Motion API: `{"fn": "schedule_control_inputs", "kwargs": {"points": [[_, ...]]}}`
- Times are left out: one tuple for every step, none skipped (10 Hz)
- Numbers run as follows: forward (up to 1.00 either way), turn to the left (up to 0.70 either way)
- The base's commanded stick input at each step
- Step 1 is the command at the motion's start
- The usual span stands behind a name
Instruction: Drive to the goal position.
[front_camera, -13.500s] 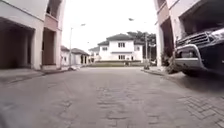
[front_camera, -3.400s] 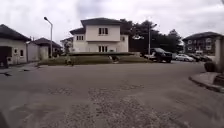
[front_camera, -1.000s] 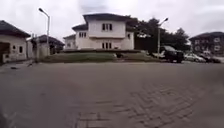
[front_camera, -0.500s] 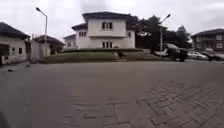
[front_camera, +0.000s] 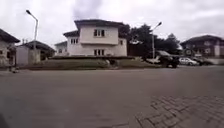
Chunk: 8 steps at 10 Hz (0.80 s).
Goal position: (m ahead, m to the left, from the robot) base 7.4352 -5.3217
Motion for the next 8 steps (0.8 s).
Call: {"fn": "schedule_control_inputs", "kwargs": {"points": [[0.7, -0.34], [0.7, 0.0], [0.7, 0.0], [0.7, 0.0], [0.7, 0.0], [0.7, 0.0], [0.7, 0.0], [0.7, 0.0]]}}
